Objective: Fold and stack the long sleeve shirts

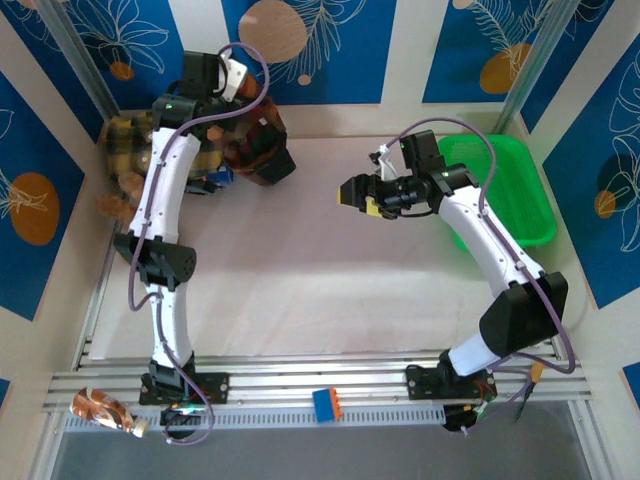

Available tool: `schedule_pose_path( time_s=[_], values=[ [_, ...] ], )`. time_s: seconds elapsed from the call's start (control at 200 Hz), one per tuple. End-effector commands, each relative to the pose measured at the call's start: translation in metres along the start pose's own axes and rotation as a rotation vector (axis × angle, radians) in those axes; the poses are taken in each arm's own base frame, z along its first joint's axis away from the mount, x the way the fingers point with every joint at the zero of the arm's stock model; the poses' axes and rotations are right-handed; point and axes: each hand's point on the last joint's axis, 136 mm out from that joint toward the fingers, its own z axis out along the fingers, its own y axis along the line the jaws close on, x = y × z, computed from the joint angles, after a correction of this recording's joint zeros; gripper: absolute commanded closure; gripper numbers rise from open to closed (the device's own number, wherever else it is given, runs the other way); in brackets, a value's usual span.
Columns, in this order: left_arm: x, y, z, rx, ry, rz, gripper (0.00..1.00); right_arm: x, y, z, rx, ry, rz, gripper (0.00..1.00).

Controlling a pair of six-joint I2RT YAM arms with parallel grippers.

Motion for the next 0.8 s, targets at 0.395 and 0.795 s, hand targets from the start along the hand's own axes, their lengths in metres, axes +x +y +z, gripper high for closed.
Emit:
schedule_pose_path(
  time_s=[0.395, 0.795],
  values=[
    [-0.068, 0.082, -0.077, -0.145, -0.327, -0.104, 1.00, -0.011, 0.010, 0.017, -0.036, 0.037, 0.011, 0.05],
    [-0.053, 0.114, -0.078, -0.184, -0.307, -0.152, 1.00, -0.007, 0.011, 0.026, -0.028, 0.054, 0.014, 0.05]
  ],
)
